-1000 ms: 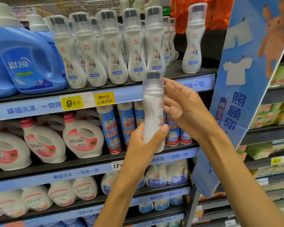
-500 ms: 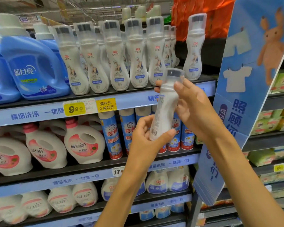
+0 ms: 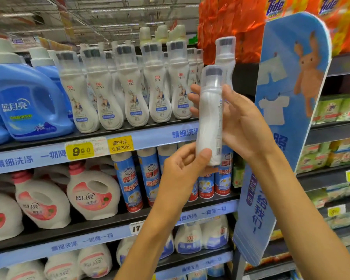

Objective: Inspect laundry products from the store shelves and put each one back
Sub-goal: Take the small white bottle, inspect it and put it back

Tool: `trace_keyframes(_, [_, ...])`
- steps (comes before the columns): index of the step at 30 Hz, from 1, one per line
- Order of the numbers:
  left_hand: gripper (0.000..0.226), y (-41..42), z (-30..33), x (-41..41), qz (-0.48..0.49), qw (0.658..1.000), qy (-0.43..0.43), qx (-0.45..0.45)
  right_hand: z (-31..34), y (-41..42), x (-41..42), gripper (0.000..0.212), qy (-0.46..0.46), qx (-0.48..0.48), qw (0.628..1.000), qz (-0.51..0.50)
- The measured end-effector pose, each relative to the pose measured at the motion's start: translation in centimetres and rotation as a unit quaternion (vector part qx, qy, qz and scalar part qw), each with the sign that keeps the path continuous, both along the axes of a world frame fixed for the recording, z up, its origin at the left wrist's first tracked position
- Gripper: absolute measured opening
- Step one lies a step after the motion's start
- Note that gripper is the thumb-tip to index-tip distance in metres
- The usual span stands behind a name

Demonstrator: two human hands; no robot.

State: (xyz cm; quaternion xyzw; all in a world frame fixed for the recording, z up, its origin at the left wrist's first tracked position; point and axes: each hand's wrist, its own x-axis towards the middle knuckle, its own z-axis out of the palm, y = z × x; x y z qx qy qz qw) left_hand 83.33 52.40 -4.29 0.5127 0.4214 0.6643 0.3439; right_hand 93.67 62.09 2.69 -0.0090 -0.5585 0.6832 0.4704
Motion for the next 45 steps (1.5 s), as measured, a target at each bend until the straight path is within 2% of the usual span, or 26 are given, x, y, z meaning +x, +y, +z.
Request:
trace_keyframes(3, [0.042, 0.5, 0.1, 0.0, 0.090, 0.996, 0.016, 0.009, 0.0, 0.1, 0.1, 0.038, -0.068, 0.068, 0.993, -0.072])
trace_keyframes(5, [0.041, 1.2, 0.1, 0.1, 0.141, 0.989, 0.035, 0.020, 0.2, 0.2, 0.0, 0.040, -0.071, 0.080, 0.989, -0.106])
trace_keyframes(8, [0.046, 2.3, 0.4, 0.5, 0.193, 0.977, 0.076, 0.045, 0.9, 0.5, -0.1, 0.039, -0.044, 0.065, 0.992, -0.095])
trace_keyframes(10, [0.050, 3.2, 0.9, 0.8, 0.222, 0.967, 0.096, 0.075, 1.9, 0.7, -0.2, 0.038, -0.065, 0.094, 0.988, -0.100])
trace_keyframes(13, [0.056, 4.8, 2.0, 1.2, 0.276, 0.948, 0.119, 0.105, 3.8, 1.2, -0.2, 0.032, -0.100, 0.162, 0.968, -0.166])
trace_keyframes(17, [0.062, 7.2, 2.9, 1.7, 0.363, 0.906, 0.173, 0.131, 4.9, 1.9, -0.6, 0.043, -0.058, 0.180, 0.945, -0.266])
trace_keyframes(22, [0.057, 8.6, 2.3, 1.7, 0.398, 0.868, 0.244, 0.168, 5.2, 2.5, -0.8, 0.043, -0.052, 0.220, 0.921, -0.317])
trace_keyframes(27, [0.049, 9.5, 1.9, 1.5, 0.453, 0.833, 0.280, 0.149, 4.7, 3.9, -0.7, 0.047, -0.063, 0.202, 0.927, -0.311])
trace_keyframes(33, [0.051, 10.0, 1.7, 1.7, 0.503, 0.787, 0.332, 0.135, 4.1, 4.9, -0.7, 0.044, -0.062, 0.196, 0.919, -0.338])
trace_keyframes(38, [0.050, 10.4, 1.9, 1.6, 0.549, 0.736, 0.376, 0.122, 3.9, 5.4, -0.5, 0.060, -0.116, 0.273, 0.877, -0.377])
trace_keyframes(45, [0.052, 11.0, 2.2, 1.3, 0.564, 0.711, 0.410, 0.090, 4.4, 6.0, -1.7, 0.058, -0.119, 0.288, 0.853, -0.419])
